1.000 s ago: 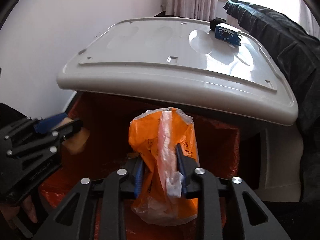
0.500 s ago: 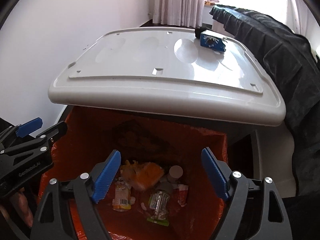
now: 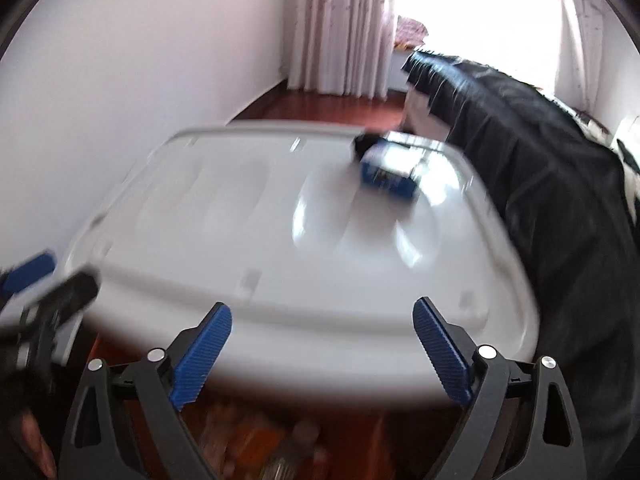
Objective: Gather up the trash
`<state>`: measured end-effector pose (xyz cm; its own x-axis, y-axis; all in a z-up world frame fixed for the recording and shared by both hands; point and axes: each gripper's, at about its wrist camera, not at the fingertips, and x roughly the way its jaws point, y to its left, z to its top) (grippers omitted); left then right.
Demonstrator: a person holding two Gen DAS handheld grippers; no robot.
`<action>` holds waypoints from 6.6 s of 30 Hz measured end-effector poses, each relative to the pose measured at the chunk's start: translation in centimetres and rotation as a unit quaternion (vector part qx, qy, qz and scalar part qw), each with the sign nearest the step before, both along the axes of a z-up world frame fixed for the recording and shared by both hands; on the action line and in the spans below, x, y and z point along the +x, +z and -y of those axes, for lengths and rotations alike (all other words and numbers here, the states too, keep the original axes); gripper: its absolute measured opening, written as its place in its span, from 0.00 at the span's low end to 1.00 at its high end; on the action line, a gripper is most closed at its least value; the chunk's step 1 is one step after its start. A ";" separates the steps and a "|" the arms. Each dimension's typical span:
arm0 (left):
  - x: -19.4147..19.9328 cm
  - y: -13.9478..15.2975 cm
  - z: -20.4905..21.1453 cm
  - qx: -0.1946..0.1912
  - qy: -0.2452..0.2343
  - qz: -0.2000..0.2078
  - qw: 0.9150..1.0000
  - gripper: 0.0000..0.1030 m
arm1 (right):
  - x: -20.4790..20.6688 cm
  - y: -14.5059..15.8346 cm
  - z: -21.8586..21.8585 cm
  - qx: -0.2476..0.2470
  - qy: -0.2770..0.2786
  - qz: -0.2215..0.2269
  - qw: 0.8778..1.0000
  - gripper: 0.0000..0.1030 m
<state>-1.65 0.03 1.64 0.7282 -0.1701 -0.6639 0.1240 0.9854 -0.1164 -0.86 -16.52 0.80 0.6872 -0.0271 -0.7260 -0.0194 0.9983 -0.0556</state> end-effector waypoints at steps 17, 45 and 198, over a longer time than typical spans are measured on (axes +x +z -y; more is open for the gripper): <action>3.8 -2.9 1.5 0.019 -0.009 -0.014 1.000 0.85 | 22.9 -5.5 5.3 -0.012 -0.121 -0.046 0.991 0.88; 20.5 -2.4 14.6 0.009 -0.127 -0.027 0.992 0.85 | 10.7 3.7 13.4 -0.040 -0.094 0.057 0.993 0.65; 8.2 1.3 0.4 0.055 0.037 0.043 0.997 0.90 | 3.2 2.3 -0.3 0.001 -0.074 0.102 0.992 0.95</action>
